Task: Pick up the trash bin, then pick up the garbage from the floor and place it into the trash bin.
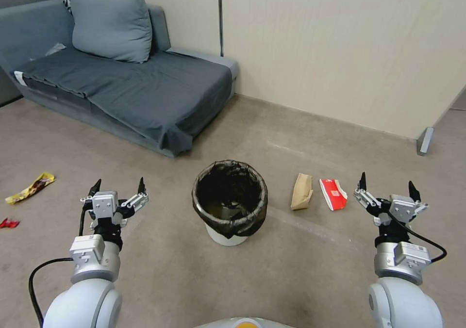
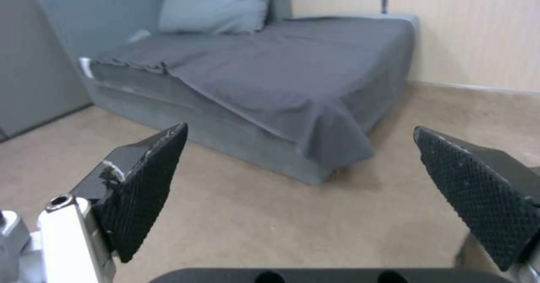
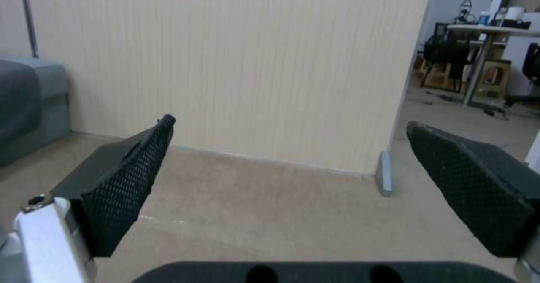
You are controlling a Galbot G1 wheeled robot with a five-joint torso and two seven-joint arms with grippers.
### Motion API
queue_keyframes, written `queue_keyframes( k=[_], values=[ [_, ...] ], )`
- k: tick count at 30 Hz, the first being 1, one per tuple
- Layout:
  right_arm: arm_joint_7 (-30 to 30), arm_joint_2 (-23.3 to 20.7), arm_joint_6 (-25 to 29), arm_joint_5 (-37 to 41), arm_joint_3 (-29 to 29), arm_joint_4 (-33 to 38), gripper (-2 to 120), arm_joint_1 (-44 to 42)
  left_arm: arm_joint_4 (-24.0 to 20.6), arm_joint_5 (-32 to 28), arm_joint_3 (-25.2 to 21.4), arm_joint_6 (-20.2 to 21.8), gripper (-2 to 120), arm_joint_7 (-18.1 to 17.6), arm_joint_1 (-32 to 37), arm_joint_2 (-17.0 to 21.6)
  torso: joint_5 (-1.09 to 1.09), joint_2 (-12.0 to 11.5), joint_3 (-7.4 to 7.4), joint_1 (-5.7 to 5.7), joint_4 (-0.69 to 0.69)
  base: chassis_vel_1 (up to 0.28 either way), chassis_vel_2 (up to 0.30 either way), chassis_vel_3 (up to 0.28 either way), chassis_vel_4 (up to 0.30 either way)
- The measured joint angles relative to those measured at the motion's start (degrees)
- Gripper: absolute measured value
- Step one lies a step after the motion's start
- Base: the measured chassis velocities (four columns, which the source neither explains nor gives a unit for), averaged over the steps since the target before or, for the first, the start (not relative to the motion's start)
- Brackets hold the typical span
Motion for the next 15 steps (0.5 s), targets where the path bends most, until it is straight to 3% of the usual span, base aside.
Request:
queue_keyframes(
  k=[3, 6, 7, 8, 9, 15],
  values=[
    [0.27, -0.07, -0.18, 0.05, 0.01, 0.00, 100, -0.01, -1.07, -1.69, -0.04, 1.86, 100, 0.05, -0.03, 0.96, 0.01, 0.00, 0.00, 0.00, 0.01, 0.000, 0.000, 0.000, 0.000],
    [0.54, -0.38, -0.76, 0.22, 0.16, -0.34, 100, -0.38, -5.33, -11.30, -0.37, 19.21, 100, -0.08, -2.25, 7.34, 0.01, 0.00, -0.01, -0.01, 0.00, 0.000, 0.000, 0.000, 0.000],
    [0.54, -0.38, -0.76, 0.22, 0.16, -0.34, 100, -0.38, -5.33, -11.30, -0.37, 19.21, 100, -0.08, -2.25, 7.34, 0.01, 0.00, -0.01, -0.01, 0.00, 0.000, 0.000, 0.000, 0.000],
    [0.54, -0.41, -1.06, 0.29, 0.23, -0.39, 100, -0.50, -6.14, -15.34, -0.55, 25.10, 100, -0.78, -4.26, 9.92, 0.03, 0.00, -0.01, -0.01, 0.00, 0.000, 0.000, 0.000, 0.000],
    [0.54, -0.46, -1.35, 0.31, 0.24, -0.45, 100, -0.48, -6.46, -20.71, -0.49, 28.10, 100, -2.20, -6.10, 11.59, 0.00, 0.00, -0.01, 0.00, -0.01, 0.000, 0.000, 0.000, 0.000],
    [0.48, -1.57, -3.01, 0.20, -0.54, -0.88, 100, 0.57, -6.54, -28.30, 0.34, 29.46, 100, -2.62, -8.64, 14.48, 0.02, 0.00, -0.01, 0.00, 0.04, 0.000, 0.000, 0.000, 0.000]
  ],
)
